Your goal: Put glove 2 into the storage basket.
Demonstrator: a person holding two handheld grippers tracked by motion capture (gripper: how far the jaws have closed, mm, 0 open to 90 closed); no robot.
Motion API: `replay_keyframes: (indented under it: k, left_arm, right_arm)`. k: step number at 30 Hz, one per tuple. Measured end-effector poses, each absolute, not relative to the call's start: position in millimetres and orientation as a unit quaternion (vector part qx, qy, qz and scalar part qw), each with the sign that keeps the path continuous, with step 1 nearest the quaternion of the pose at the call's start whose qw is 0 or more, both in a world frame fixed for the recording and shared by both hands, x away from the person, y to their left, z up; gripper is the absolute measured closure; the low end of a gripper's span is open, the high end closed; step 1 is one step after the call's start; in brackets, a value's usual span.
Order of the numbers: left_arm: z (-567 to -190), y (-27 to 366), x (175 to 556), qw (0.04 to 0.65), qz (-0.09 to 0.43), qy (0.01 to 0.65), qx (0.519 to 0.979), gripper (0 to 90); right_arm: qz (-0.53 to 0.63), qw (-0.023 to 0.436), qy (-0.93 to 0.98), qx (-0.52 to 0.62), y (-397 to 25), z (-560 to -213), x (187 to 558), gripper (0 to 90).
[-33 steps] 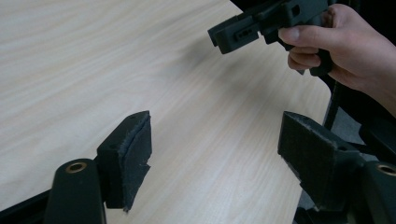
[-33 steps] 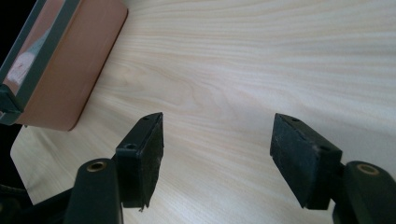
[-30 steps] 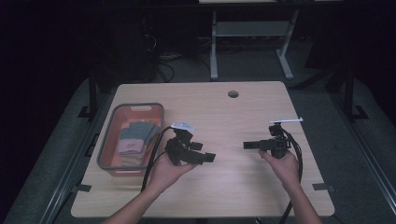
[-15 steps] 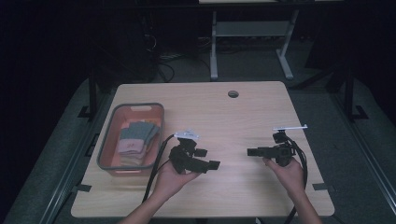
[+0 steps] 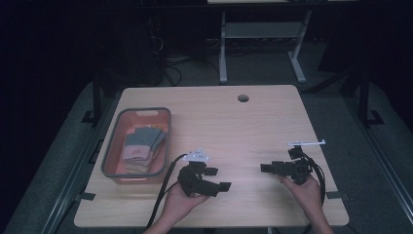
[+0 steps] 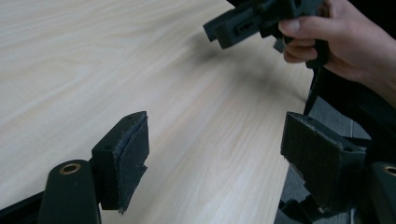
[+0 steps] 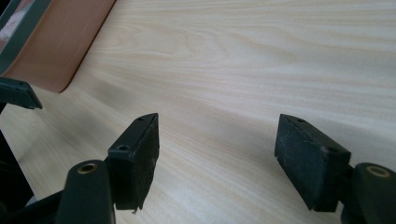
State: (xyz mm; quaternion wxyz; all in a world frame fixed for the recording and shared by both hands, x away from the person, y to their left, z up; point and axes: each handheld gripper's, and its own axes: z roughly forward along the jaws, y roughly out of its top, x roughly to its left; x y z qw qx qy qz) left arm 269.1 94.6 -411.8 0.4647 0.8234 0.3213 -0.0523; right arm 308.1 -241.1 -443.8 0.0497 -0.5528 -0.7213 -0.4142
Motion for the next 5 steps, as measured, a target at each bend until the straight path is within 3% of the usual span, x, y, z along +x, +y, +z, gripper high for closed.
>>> replay_keyframes:
  k: [5]
  left_arm:
    - [-424.2, 100.6, 252.0, 0.477, -0.046, 0.318, 0.818, 23.7]
  right_arm:
    - [-0.428, 0.039, -0.723, -0.541, -236.6, -449.9, 294.2, 29.7]
